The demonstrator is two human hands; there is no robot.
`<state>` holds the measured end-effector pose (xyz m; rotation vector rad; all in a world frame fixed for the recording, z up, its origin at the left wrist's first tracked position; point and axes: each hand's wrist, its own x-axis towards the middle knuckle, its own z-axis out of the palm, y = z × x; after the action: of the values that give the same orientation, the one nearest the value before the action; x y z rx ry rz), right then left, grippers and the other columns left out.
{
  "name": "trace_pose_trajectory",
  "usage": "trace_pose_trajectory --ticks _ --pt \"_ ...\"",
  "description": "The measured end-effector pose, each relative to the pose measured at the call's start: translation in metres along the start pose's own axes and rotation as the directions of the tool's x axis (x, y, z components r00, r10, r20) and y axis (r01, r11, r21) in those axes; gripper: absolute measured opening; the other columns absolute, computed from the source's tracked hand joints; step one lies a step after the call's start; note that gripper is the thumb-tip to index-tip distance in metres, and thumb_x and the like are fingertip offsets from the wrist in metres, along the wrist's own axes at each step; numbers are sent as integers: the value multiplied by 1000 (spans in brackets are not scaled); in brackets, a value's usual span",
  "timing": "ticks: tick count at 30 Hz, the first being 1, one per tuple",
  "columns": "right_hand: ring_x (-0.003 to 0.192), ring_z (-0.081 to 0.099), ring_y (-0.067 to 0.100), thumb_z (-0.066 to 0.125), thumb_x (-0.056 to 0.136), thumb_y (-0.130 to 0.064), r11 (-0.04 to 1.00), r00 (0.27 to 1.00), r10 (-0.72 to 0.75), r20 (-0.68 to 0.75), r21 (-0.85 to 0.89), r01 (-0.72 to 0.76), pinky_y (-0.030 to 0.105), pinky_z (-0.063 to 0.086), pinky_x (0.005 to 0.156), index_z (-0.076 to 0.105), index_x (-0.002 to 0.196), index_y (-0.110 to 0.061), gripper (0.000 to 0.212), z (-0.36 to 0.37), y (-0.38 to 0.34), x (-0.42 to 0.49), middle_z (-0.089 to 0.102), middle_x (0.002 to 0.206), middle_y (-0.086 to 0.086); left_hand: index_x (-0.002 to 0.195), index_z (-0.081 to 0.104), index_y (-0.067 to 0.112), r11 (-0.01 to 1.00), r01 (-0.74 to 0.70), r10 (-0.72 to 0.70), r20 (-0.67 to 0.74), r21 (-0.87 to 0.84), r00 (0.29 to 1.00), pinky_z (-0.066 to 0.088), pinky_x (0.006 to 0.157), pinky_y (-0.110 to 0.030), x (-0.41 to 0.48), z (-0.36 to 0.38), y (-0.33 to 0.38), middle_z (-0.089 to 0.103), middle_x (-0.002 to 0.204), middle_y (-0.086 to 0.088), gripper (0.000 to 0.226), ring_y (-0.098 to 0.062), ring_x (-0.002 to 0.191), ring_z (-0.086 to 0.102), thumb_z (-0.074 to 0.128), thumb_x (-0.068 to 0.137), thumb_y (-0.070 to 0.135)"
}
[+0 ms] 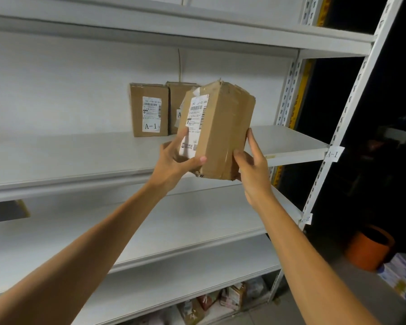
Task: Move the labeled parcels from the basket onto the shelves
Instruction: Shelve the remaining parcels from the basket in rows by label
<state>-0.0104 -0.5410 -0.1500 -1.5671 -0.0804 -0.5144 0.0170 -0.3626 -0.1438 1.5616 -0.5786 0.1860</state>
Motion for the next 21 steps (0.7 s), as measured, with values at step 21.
trace_pose_trajectory --ticks 21 --pt "116 54 12 84 68 -39 999 995 7 102 -35 -4 37 51 97 25 147 -46 98 -70 17 34 54 135 -8 148 23 27 995 75 -65 -136 69 989 58 70 -23 24 72 -12 61 115 -1 86 -14 97 68 73 80 12"
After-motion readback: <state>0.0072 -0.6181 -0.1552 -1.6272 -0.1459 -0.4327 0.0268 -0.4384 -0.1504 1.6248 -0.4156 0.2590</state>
